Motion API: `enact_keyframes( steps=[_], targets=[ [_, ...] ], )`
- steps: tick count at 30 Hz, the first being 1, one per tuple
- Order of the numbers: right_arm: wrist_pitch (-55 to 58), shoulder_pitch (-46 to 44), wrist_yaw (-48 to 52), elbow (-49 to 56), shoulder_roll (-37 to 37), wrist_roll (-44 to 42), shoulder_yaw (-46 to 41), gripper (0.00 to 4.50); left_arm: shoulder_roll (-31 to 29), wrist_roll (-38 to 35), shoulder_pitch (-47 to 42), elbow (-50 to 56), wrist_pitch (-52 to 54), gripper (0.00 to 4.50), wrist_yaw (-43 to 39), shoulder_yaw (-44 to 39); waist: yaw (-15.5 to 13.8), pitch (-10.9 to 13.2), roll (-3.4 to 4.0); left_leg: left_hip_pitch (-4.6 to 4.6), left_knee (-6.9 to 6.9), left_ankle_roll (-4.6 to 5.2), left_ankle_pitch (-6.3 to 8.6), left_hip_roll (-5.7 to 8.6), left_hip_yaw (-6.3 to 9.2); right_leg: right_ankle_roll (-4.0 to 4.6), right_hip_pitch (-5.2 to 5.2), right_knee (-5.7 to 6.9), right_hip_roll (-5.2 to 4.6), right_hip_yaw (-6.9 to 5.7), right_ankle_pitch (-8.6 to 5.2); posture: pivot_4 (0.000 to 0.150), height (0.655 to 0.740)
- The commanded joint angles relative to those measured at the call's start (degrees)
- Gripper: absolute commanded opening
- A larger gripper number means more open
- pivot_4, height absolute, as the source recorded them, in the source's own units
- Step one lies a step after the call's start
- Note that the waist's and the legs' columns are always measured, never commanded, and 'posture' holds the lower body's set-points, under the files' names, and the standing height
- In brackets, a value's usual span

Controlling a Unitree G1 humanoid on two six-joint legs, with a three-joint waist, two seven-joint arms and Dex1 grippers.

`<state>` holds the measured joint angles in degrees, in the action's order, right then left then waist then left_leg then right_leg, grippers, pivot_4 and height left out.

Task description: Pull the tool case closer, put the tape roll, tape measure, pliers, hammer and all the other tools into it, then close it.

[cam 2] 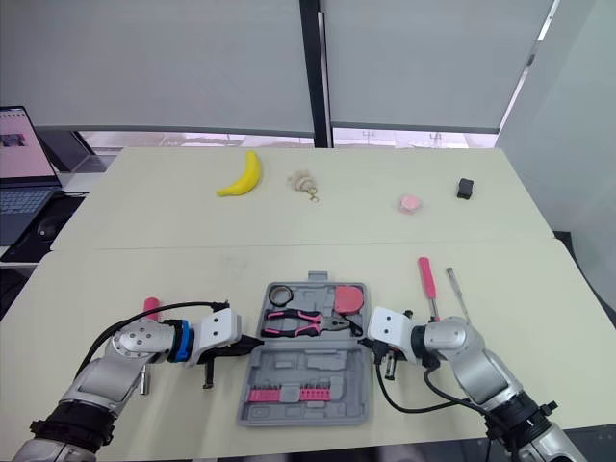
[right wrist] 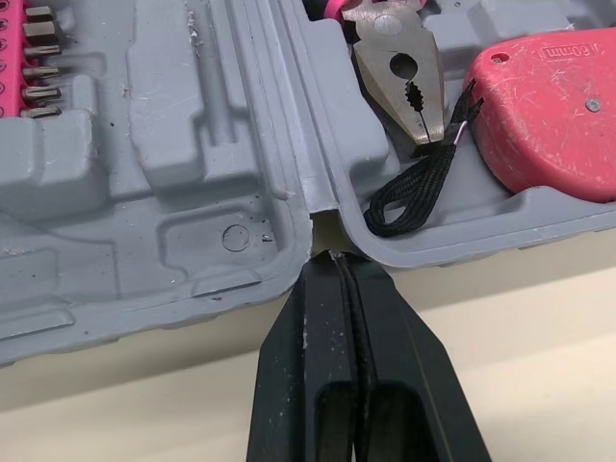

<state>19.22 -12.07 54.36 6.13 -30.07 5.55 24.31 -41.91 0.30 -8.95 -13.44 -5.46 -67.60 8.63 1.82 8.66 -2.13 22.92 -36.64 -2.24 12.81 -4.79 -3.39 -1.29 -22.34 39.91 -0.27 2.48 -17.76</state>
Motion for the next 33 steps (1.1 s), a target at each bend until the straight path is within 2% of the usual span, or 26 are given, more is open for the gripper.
enact_keyframes(
  steps=[1, 10, 19, 24, 32, 33],
  targets=[
    [-1.00, -0.42, 1.00, 2.30, 1.18, -1.24, 1.48, 0.00, -0.14, -0.81, 0.42, 1.69, -0.47, 0.06, -0.42, 0.81, 0.00, 0.00, 0.00, 0.00, 0.00, 0.00, 0.00, 0.00, 0.00, 0.00, 0.00, 0.00, 0.00, 0.00, 0.00, 0.150, 0.7400],
    [0.37, 1.99, 0.56, 4.03, -2.28, -3.32, -3.60, 0.00, -2.05, -1.27, 0.29, -0.15, -1.50, 0.06, -0.23, -0.93, -0.13, 0.03, 0.01, 0.01, 0.03, 0.00, 0.00, -0.01, 0.00, 0.02, -0.01, -0.03, 0.01, -0.01, -0.01, 0.150, 0.7400],
    [0.72, 6.58, -2.27, 10.57, -6.04, -6.14, -10.86, 0.00, -5.63, -6.82, 2.86, 0.43, -2.50, 0.06, -1.06, -6.25, -0.16, 0.09, 0.02, 0.01, 0.15, -0.01, 0.00, -0.02, -0.01, 0.02, -0.02, -0.10, -0.02, -0.02, -0.03, 0.150, 0.7400],
    [-0.81, 13.18, -2.65, 17.47, -10.49, -9.58, -20.57, 0.00, -8.70, -14.39, 4.14, 0.37, 4.40, 0.06, -1.00, -15.01, -0.17, 0.12, 0.00, 0.04, 0.32, -0.01, 0.01, -0.02, -0.01, 0.01, -0.01, -0.33, -0.04, -0.06, -0.05, 0.150, 0.7400],
    [4.36, 25.35, 2.06, 20.91, -20.03, -17.16, -39.15, 0.00, -9.72, -17.55, 4.97, -4.62, 8.31, 0.06, 5.44, -25.04, -0.22, 0.14, 0.02, 0.04, 0.64, -0.03, 0.02, 0.02, -0.03, -0.12, 0.09, -0.83, -0.12, -0.09, -0.11, 0.150, 0.7400],
    [4.70, 25.91, 2.42, 20.48, -20.93, -17.67, -40.96, 0.00, -10.01, -17.52, 4.98, -5.66, 8.20, 0.23, 5.60, -25.76, -0.12, 0.14, 0.02, 0.04, 0.64, -0.04, 0.02, 0.02, -0.04, -0.13, 0.09, -0.84, -0.12, -0.10, -0.11, 0.150, 0.7400]
  ],
)
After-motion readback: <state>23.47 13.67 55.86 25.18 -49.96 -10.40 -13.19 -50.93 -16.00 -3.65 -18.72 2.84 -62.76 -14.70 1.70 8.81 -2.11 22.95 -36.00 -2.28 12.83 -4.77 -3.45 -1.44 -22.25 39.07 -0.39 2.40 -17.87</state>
